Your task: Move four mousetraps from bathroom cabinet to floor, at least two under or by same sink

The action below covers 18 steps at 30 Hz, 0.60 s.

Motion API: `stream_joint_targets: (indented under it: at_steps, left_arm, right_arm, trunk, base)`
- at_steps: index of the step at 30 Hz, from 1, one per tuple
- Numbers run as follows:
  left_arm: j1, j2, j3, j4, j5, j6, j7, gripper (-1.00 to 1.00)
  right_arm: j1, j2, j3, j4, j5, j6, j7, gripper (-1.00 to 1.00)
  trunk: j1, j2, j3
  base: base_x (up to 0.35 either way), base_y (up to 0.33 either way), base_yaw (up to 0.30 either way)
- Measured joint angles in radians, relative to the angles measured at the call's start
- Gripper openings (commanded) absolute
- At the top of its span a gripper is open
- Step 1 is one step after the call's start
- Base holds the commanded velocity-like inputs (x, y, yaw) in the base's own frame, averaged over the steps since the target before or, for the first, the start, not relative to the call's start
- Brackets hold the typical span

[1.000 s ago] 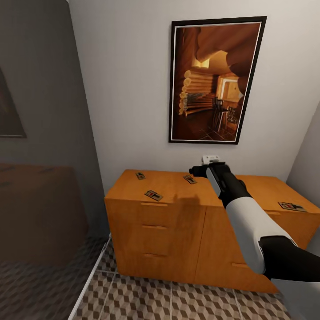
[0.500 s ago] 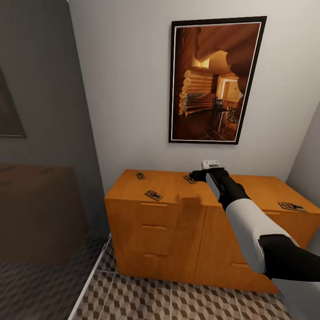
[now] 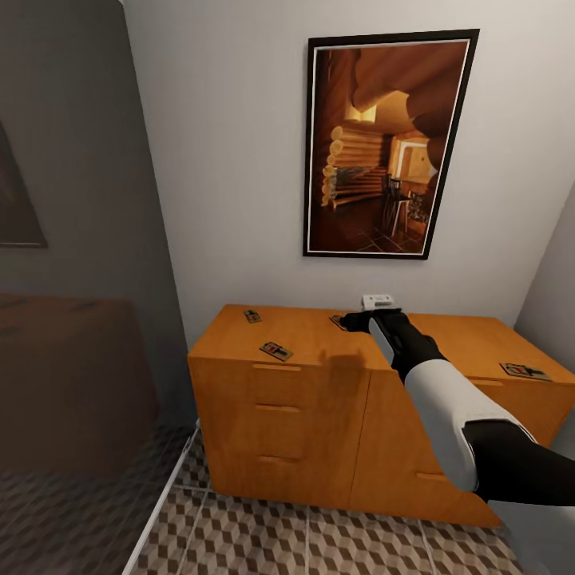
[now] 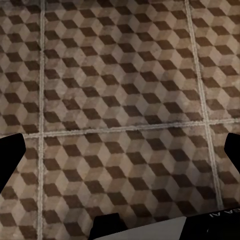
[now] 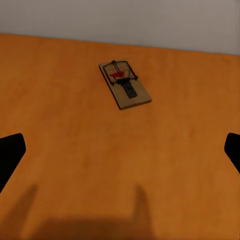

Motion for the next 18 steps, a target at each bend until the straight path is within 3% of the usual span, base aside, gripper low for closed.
stream_joint_targets:
  at_steps: [18]
  left_arm:
    - [0.0,0.0,0.0,0.001,0.0,0.0,0.0,1.0]
  right_arm:
    - [0.0,0.0,0.0,0.029,-0.001,-0.006,0.001,1.0]
  trunk:
    - [0.0,0.0,0.0]
  base:
    - [0.0,0.0,0.0]
